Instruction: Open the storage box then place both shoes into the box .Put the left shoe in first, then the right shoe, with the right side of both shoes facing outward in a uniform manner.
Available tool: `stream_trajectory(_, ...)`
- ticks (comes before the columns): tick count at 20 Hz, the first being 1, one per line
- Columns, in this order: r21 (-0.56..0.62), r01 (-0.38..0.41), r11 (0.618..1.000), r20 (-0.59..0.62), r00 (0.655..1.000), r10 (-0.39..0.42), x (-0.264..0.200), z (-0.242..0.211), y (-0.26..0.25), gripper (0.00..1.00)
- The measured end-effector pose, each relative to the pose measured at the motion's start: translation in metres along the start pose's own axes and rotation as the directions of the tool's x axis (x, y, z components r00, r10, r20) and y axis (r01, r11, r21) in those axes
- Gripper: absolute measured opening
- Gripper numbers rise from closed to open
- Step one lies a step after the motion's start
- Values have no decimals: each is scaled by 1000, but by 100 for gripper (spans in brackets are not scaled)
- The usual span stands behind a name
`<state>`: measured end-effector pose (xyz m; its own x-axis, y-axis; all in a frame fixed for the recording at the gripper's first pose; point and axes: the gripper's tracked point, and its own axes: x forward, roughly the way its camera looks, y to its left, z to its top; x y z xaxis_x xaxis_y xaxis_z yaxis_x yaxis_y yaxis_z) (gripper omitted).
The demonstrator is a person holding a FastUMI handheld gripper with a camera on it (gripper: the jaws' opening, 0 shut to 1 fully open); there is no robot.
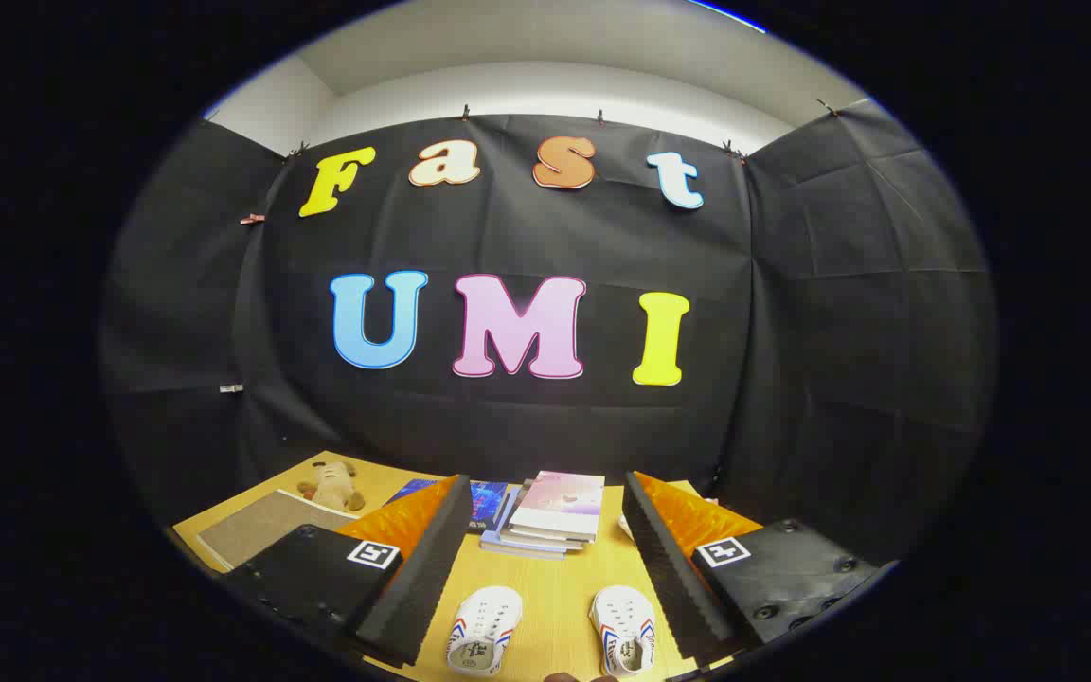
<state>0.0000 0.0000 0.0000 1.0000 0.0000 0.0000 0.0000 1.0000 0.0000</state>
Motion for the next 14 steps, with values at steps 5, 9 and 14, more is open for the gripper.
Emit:
stream_trajectory(5,-12,10,1000,-18,1000,-10,7,-6,-5,98)
stream_trajectory(9,-7,-12,1000,-40,999,12,12,-12,-3,98)
stream_trajectory(14,-11,-32,999,-38,999,32,15,-12,-1,98)
